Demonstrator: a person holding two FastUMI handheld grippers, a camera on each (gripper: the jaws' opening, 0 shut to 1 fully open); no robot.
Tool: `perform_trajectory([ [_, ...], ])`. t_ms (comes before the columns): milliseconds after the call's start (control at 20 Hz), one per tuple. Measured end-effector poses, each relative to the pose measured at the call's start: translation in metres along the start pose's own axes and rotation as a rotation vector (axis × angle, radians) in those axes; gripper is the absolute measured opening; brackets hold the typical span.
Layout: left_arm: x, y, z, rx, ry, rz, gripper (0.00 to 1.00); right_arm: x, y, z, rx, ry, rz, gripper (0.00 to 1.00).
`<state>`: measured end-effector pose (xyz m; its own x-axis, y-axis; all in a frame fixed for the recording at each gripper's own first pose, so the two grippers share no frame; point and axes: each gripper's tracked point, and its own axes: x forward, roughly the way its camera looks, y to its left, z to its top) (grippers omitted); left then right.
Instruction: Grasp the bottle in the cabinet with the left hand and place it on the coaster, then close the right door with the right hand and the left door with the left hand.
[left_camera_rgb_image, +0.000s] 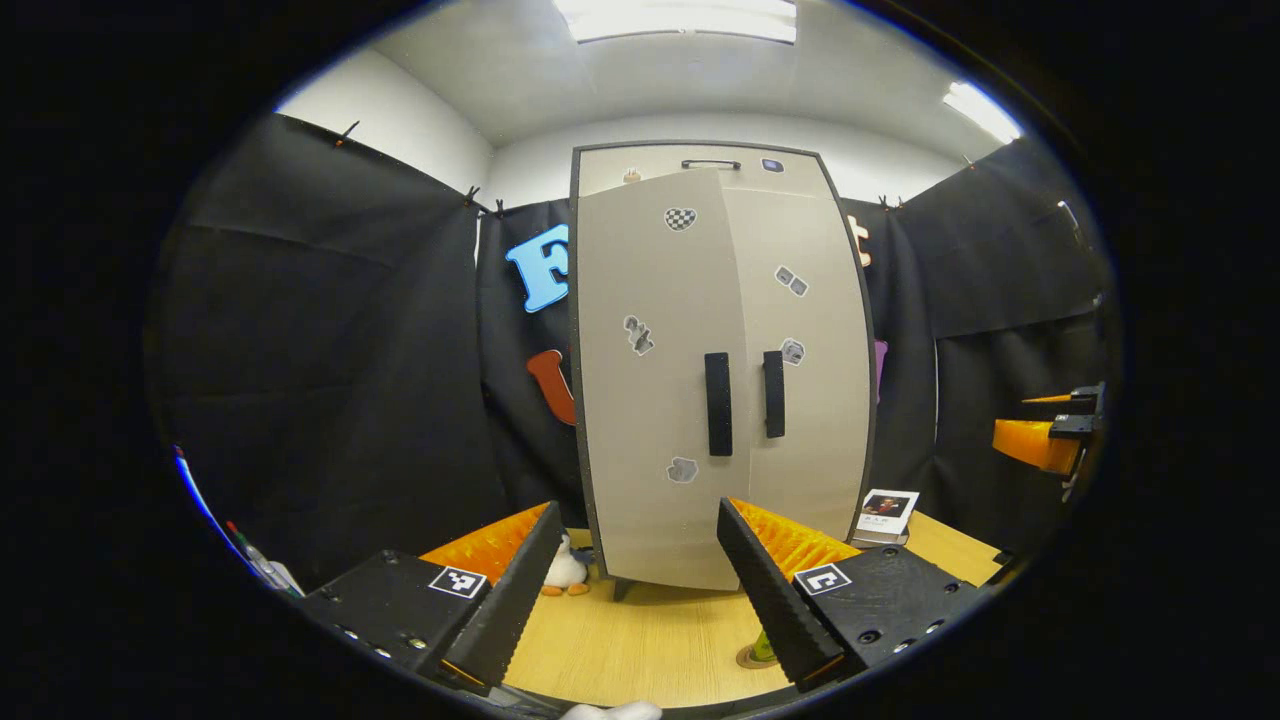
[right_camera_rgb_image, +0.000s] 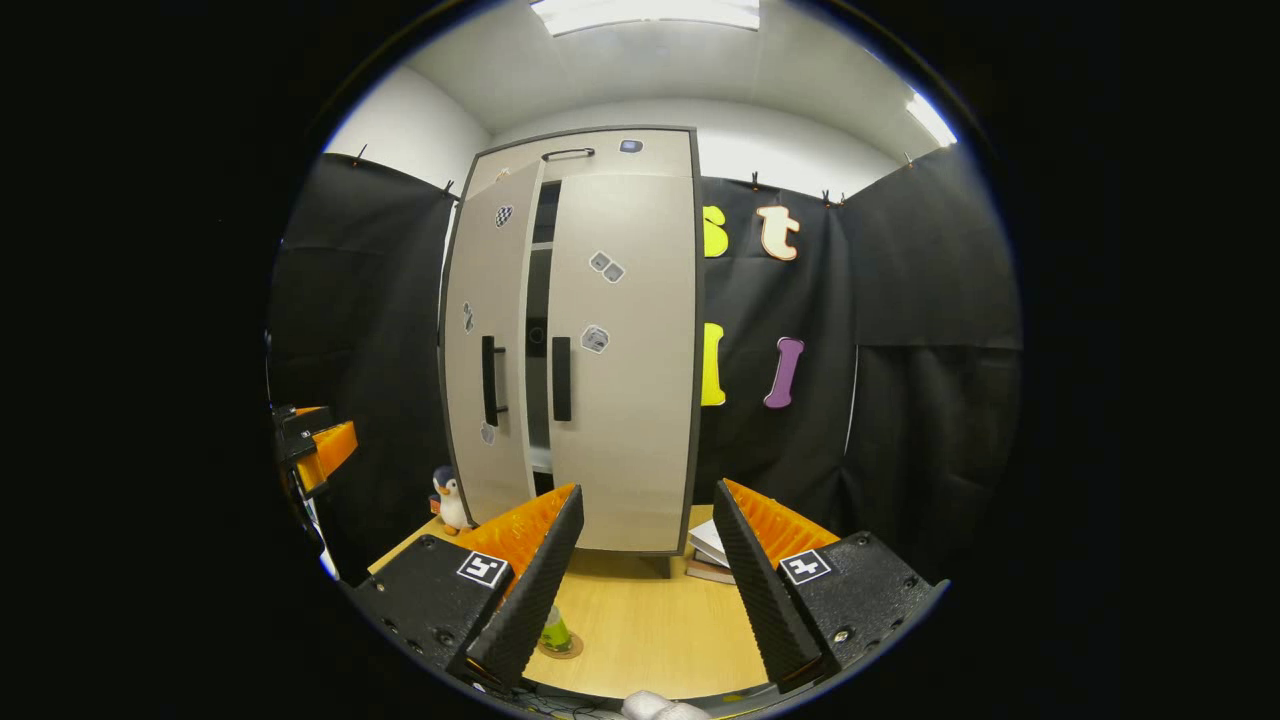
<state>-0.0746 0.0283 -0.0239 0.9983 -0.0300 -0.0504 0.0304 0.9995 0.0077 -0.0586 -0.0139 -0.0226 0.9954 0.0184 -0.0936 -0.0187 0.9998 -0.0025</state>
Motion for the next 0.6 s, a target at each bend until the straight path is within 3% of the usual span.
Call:
perform_trajectory([
  [600, 0.0, 0.005, -0.001, -0.01, 0.009, -0.012, 0.96, -0.003, 0.005, -0.001, 0.002, -0.002, -0.005, 0.81],
])
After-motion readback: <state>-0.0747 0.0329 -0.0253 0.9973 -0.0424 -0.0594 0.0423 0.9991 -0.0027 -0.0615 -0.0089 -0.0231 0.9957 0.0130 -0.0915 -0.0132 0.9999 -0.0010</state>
